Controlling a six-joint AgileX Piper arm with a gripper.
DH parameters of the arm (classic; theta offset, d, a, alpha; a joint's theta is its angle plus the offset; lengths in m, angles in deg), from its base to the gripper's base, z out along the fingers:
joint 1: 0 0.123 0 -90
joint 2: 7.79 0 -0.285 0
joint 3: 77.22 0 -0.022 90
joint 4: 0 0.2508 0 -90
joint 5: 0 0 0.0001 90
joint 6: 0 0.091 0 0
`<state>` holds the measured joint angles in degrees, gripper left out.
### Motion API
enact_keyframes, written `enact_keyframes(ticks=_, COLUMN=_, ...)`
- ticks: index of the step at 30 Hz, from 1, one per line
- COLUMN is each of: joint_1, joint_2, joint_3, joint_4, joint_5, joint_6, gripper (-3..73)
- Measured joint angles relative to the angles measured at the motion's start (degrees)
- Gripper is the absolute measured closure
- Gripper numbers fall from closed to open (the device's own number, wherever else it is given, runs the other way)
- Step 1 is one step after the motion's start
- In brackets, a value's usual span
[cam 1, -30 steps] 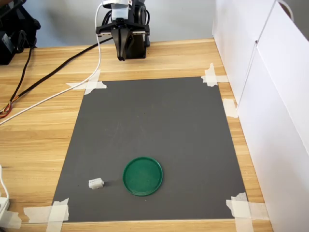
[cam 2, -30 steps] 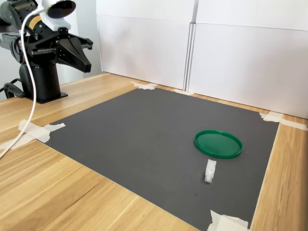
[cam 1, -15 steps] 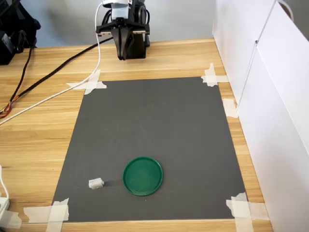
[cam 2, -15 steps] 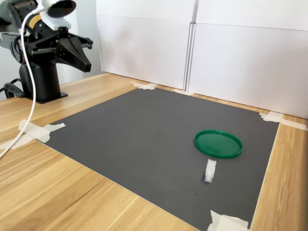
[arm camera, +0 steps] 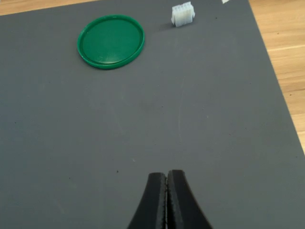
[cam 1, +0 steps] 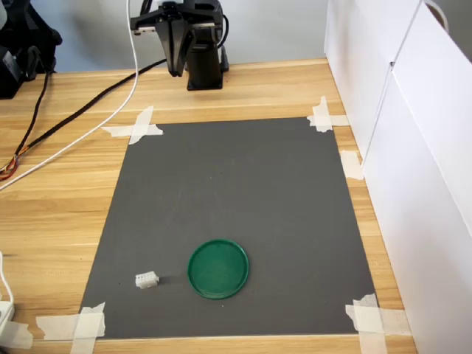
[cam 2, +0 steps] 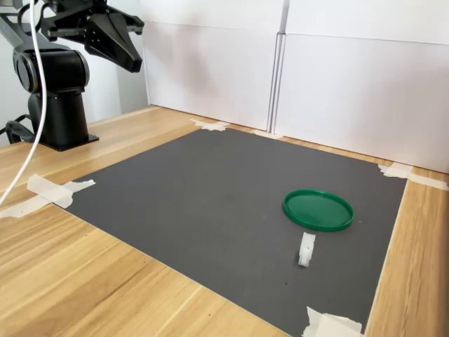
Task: Grasp a white terminal and put it in the green lid.
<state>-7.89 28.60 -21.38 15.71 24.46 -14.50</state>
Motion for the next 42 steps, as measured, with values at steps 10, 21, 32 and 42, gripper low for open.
enact_keyframes(ticks=10, joint_1=0.0, joint_2=22.6, joint_3=-9.5, joint_4=-1.6, joint_5=-4.0, joint_6=-3.5, gripper=71.6)
enact_keyframes(ticks=21, joint_1=0.0, joint_2=41.0, joint_3=-22.9, joint_4=-2.8, joint_5=-2.3, joint_6=-12.1, gripper=71.6)
enact_keyframes(ticks=32, joint_1=0.0, joint_2=53.4, joint_3=-44.3, joint_4=-4.3, joint_5=14.7, joint_6=-15.9, gripper=71.6)
enact_keyframes(ticks=42, joint_1=-1.4, joint_2=62.1, joint_3=-60.3, joint_4=-3.6, joint_5=26.7, joint_6=-23.7, gripper=71.6)
